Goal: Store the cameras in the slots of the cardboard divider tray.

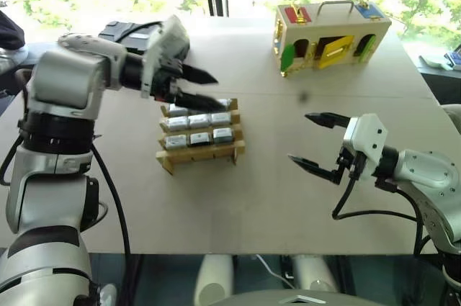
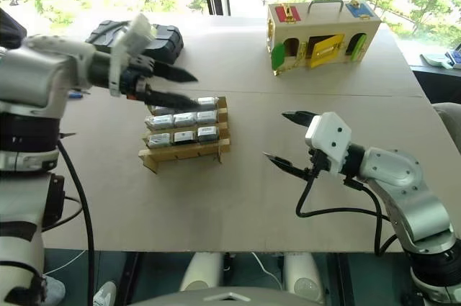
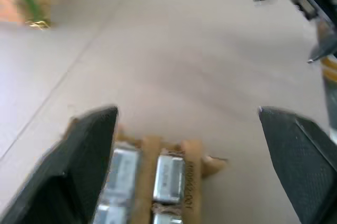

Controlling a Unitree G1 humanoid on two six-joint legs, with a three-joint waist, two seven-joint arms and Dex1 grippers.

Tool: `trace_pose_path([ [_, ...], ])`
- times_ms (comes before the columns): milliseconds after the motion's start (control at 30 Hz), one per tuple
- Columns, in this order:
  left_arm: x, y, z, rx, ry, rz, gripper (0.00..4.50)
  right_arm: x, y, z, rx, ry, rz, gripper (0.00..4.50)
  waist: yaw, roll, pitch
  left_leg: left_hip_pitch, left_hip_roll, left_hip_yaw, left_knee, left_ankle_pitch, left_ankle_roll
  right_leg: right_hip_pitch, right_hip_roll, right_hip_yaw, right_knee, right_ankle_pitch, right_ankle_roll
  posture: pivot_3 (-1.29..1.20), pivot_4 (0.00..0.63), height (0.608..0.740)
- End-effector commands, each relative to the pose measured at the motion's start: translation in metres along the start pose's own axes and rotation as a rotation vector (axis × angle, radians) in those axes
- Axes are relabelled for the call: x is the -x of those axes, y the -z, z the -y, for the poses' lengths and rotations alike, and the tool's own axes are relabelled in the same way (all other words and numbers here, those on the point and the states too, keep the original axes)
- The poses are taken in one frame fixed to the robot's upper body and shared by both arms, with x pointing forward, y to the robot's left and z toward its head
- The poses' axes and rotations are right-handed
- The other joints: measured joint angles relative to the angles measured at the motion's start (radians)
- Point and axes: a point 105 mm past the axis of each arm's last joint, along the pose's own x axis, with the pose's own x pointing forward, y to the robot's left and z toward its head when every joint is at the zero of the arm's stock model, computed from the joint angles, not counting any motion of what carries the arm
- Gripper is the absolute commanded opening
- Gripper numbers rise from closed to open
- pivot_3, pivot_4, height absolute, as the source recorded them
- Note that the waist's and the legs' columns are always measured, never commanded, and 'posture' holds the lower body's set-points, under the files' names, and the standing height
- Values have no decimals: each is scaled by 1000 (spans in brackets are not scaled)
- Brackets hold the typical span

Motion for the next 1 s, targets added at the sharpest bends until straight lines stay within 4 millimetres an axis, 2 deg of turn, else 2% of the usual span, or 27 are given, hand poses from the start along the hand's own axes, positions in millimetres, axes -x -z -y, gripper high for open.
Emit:
trace_pose_path([
  [33, 37, 13, -18, 43, -295, 231, 4452, 5, -10, 22, 3, 178, 26, 4500, -5, 0, 0, 0, 0, 0, 0, 0, 0, 0, 0, 0, 0, 0, 0, 0, 150, 740],
  [133, 49, 38, -11, 9, -464, 264, 4452, 7, -7, 33, -41, 281, 42, 4500, 0, -1, 0, 0, 1, 0, 0, 0, 0, 0, 0, 0, 1, 3, -4, 0, 150, 740],
  [233, 75, 65, 15, 14, -587, 347, 4452, 13, 4, 34, -80, 361, 12, 4500, 7, -2, -1, -1, 0, 0, 0, 0, 0, 1, -1, -1, -1, 3, -4, 0, 150, 740],
  [300, 85, 87, 27, 36, -614, 295, 4452, 21, 21, 32, -119, 405, -27, 4500, 10, -4, -2, -2, 0, 0, 0, 0, -1, 1, -2, 0, -2, 3, -4, 0, 150, 740],
  [400, 95, 107, 44, 24, -624, 272, 4452, 35, 43, 26, -141, 432, -85, 4500, 20, -4, -2, 0, 0, 0, 0, 0, -1, 1, -3, -1, -2, 1, -9, 0, 150, 740],
  [533, 109, 142, 67, 89, -632, 196, 4452, 48, 53, 20, -133, 442, -123, 4500, 16, -3, -3, 3, 0, 3, 0, -3, -5, 2, -5, 0, -2, 1, -9, 0, 150, 740],
  [700, 113, 158, 79, 112, -627, 168, 4452, 52, 51, 12, -130, 434, -137, 4500, 13, -3, -3, 6, 5, 3, -1, -3, -5, 3, -10, 0, -2, -1, -6, 0, 150, 740],
  [1000, 113, 165, 77, 131, -605, 146, 4452, 70, 48, 0, -157, 507, -189, 4500, 5, -2, -4, 6, 5, 5, -5, -4, -5, 2, -11, 1, -6, -1, -6, 0, 150, 740],
])
